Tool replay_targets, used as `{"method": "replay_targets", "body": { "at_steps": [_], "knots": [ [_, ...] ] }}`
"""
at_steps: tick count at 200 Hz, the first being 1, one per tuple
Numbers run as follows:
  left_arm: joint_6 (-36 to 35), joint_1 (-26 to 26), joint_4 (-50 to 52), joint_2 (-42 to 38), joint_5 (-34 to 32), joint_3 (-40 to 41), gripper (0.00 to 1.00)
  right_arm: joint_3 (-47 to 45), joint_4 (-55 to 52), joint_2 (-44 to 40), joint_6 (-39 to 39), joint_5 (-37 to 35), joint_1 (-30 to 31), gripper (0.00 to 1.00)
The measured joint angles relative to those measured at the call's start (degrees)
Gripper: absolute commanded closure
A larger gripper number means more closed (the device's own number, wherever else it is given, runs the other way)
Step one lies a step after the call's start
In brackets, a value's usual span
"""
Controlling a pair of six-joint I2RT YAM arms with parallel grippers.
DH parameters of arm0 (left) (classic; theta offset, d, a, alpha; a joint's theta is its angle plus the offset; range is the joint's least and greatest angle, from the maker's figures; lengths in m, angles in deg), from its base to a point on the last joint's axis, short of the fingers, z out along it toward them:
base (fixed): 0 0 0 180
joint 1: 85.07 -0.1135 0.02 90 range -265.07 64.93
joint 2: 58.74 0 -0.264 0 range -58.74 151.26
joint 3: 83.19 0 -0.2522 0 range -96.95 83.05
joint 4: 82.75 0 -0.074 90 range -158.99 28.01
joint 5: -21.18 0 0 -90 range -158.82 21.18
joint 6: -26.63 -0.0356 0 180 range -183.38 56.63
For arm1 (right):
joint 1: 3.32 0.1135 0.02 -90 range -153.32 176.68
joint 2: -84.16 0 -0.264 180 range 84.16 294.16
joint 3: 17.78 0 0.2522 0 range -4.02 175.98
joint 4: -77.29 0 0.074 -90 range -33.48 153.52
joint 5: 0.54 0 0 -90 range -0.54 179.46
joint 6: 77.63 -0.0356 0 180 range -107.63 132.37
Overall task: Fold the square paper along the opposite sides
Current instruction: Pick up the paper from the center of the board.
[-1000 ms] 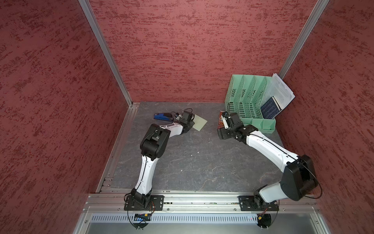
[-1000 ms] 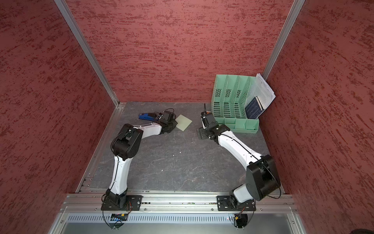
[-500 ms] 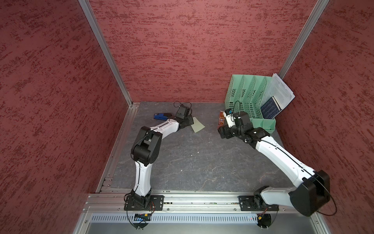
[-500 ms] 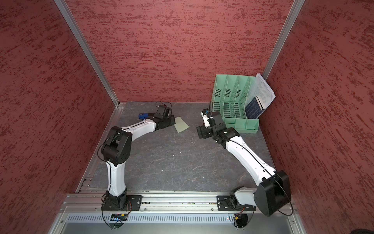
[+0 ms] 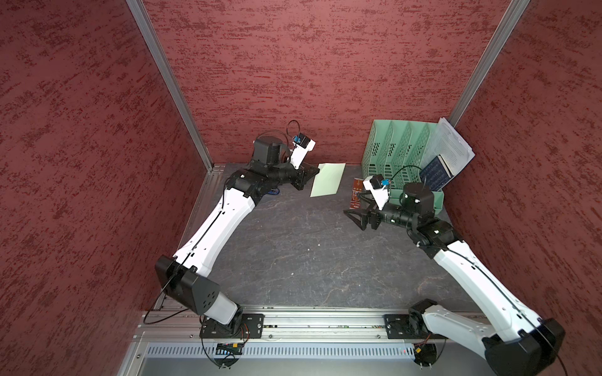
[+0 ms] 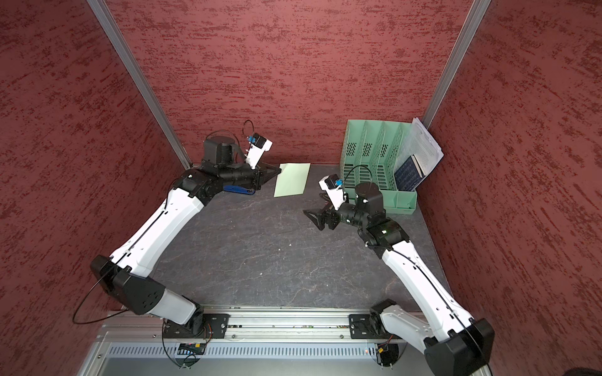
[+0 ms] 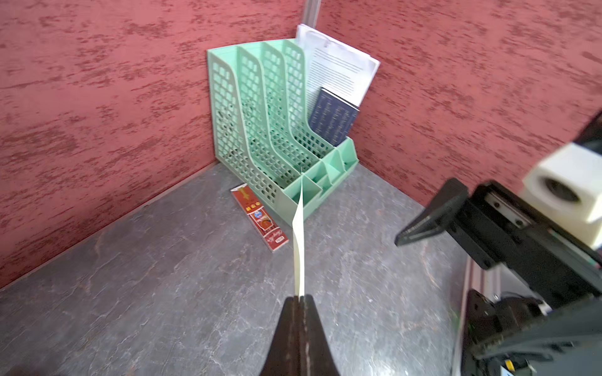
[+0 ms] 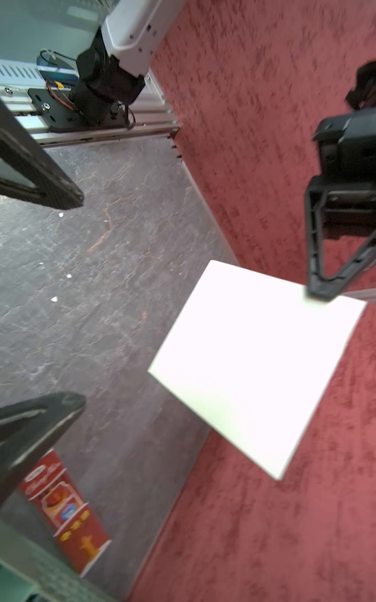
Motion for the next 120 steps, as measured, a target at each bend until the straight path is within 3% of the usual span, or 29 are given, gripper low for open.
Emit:
{"method": "replay_targets", "body": {
  "at_steps": [41, 76, 120],
  "knots": [
    [-1.36, -0.50, 0.13, -8.87, 7.72, 5.01, 1.00, -3.15, 7.72, -3.13, -0.72, 6.64, -1.14, 0.07],
    [0.70, -0.76, -5.88, -15.63, 13.60, 10.03, 1.00, -4.42, 12.02, -3.26, -2.16, 10.29, -1.97, 0.07],
    [3.78, -0.74, -12.59, -18.21, 17.46, 13.00, 1.00, -2.34, 13.90, -3.28, -2.71, 14.86, -2.34, 0.13]
  ]
}}
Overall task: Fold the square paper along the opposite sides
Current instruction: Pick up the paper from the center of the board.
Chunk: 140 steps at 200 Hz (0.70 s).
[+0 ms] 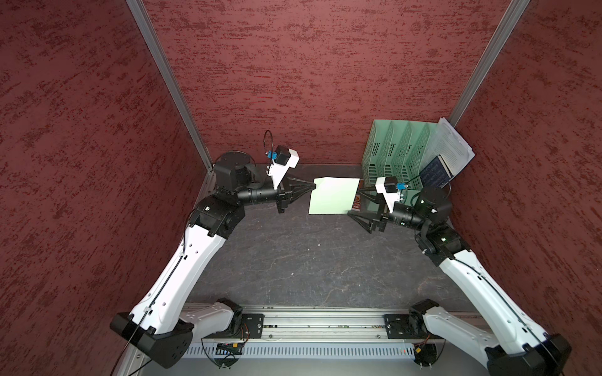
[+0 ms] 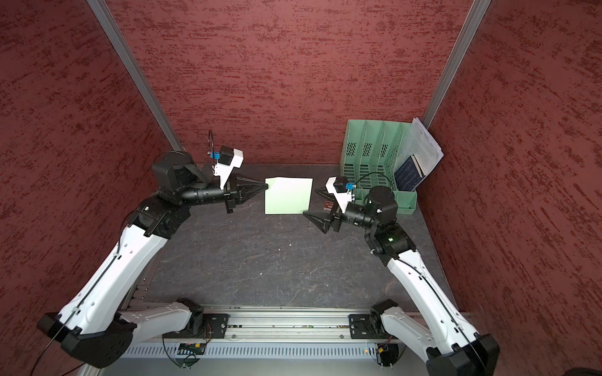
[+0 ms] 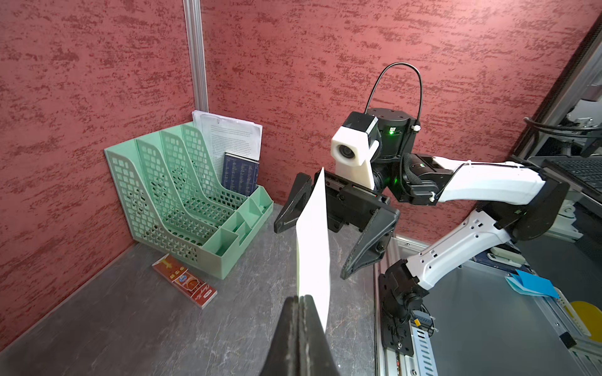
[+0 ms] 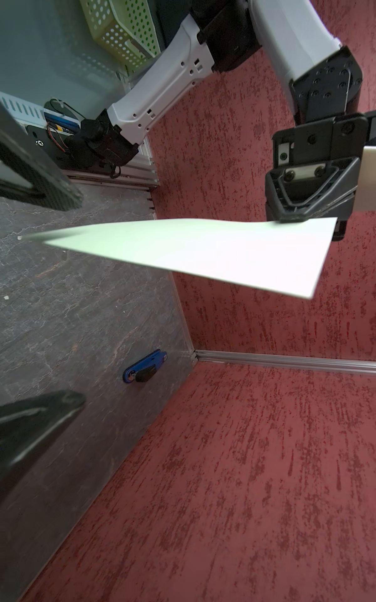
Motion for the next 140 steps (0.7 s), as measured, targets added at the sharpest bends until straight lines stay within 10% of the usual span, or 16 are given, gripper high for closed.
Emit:
{"method": "replay_targets", "body": {
  "at_steps": [74, 140],
  "knots": [
    [4.52, 0.00, -8.79, 1.88, 1.66, 3.85, 1.00, 3.02, 5.66, 4.44, -6.58, 10.08, -0.11, 0.59],
    [5.35, 0.00, -11.04, 2.60, 1.66, 3.85, 1.00, 3.02, 5.51, 3.56, -7.17, 10.60, -0.15, 0.69]
  ]
}}
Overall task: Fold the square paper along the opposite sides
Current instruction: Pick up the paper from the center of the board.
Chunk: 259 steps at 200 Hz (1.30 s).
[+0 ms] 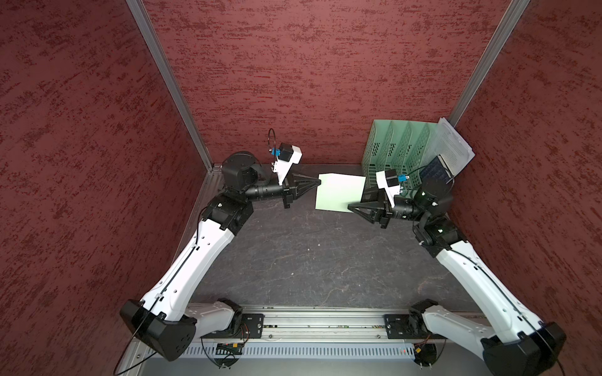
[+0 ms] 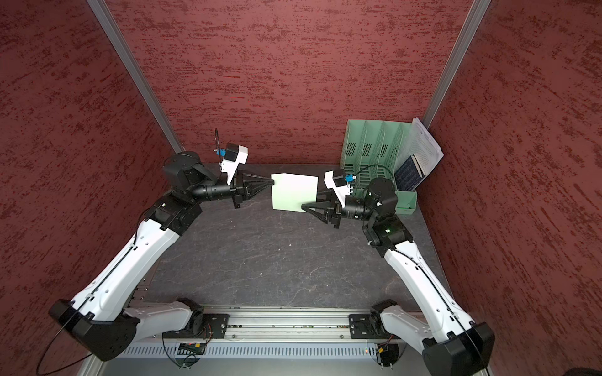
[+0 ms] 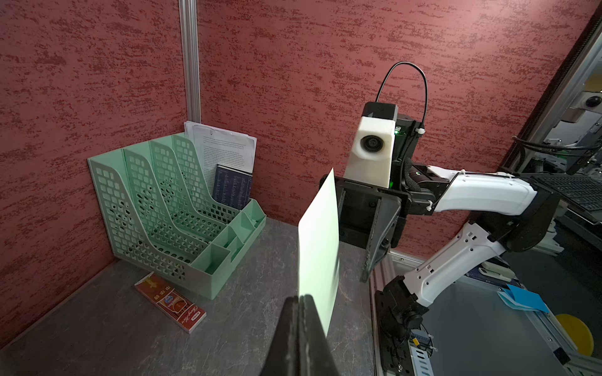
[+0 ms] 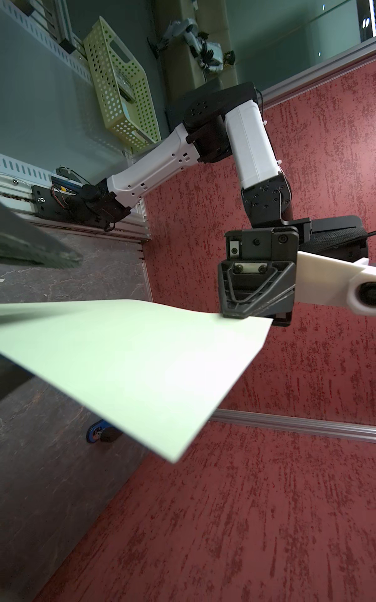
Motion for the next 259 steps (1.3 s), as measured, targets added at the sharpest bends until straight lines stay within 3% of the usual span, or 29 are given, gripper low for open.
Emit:
{"method": "replay_targets", "body": {
  "at_steps": [28, 46, 60, 67, 70, 79, 84, 90, 163, 215, 259],
  "knots": [
    [-0.35, 0.00, 0.42, 0.00, -0.02, 0.00, 1.00, 0.00, 0.02, -0.68, 0.33, -0.98, 0.00, 0.80],
    [-0.59, 0.00, 0.79, 0.00, -0.04, 0.00, 1.00, 0.00, 0.04, -0.83, 0.17, -1.42, 0.00, 1.00],
    [-0.72, 0.00, 0.85, 0.00, -0.02, 0.00, 1.00, 0.00, -0.02, -0.83, 0.17, -2.01, -0.02, 1.00],
    [-0.76, 0.00, 0.87, 0.00, -0.02, 0.00, 0.89, 0.00, 0.02, -0.83, 0.09, -2.40, -0.02, 1.00],
    [-0.76, 0.00, 0.87, 0.00, -0.02, 0.00, 0.81, 0.00, 0.02, -0.83, 0.11, -2.51, -0.04, 1.00],
    [-0.96, 0.00, 0.85, 0.00, 0.00, 0.00, 0.26, 0.00, 0.04, -0.83, 0.13, -2.80, -0.04, 1.00],
    [-1.09, 0.02, 0.85, -0.02, 0.04, 0.00, 0.11, 0.00, 0.04, -0.83, 0.13, -2.95, -0.04, 1.00],
    [-1.16, 0.02, 0.83, -0.04, 0.09, 0.00, 0.00, 0.00, 0.04, -0.83, 0.13, -3.21, -0.04, 1.00],
    [-1.57, -0.92, -0.50, -0.52, 6.80, 1.70, 0.00, 0.00, 0.13, -0.87, -0.15, -4.37, -0.04, 1.00],
    [1.40, -0.92, -7.10, 2.89, 8.35, 2.91, 0.00, 0.00, 2.08, -0.85, -2.45, -3.34, -0.04, 1.00],
    [5.07, -0.83, -14.36, 3.10, 7.63, 5.79, 0.20, 0.00, 3.37, -0.79, -3.69, -2.60, -0.04, 1.00]
  ]
}}
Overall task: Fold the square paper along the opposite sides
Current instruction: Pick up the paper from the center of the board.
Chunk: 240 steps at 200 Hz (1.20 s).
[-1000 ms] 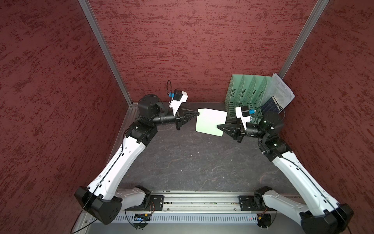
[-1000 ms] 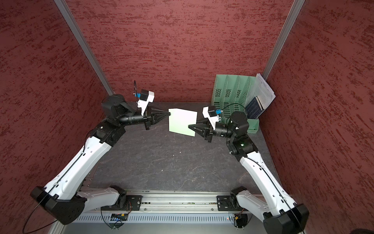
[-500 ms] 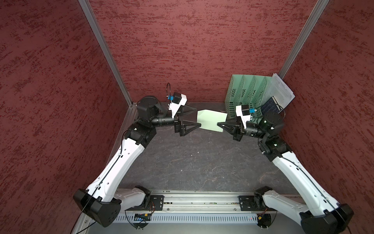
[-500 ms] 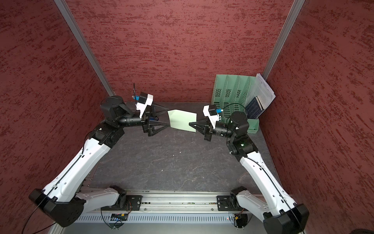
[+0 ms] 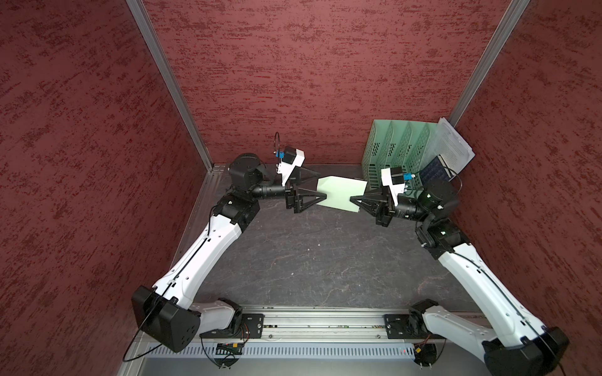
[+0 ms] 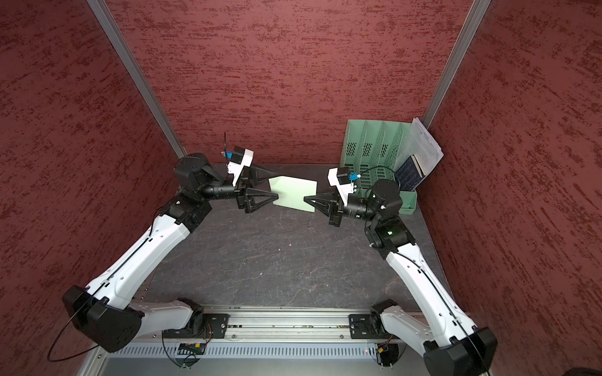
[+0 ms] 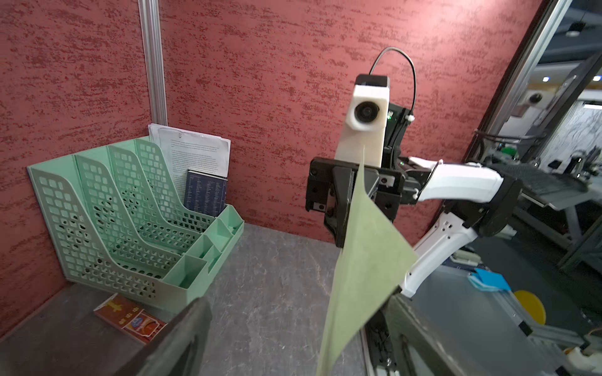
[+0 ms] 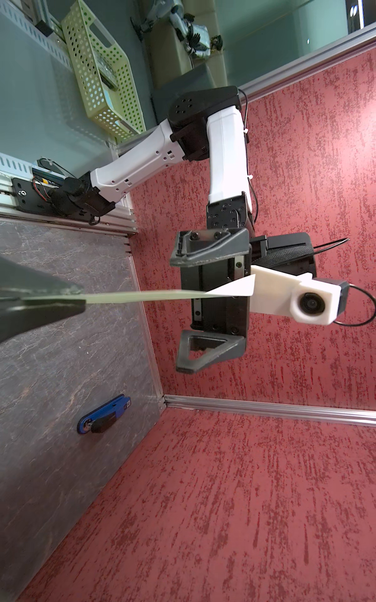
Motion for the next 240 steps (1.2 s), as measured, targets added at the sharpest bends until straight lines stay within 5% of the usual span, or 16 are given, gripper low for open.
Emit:
{"method": "replay_targets", "body": {
  "at_steps": [240],
  "knots": [
    [1.95, 0.63, -4.11, 1.31, -0.11, 0.48, 0.45, 0.00, 0.92, 0.59, -0.48, 0.81, 0.00, 1.00]
  ]
}}
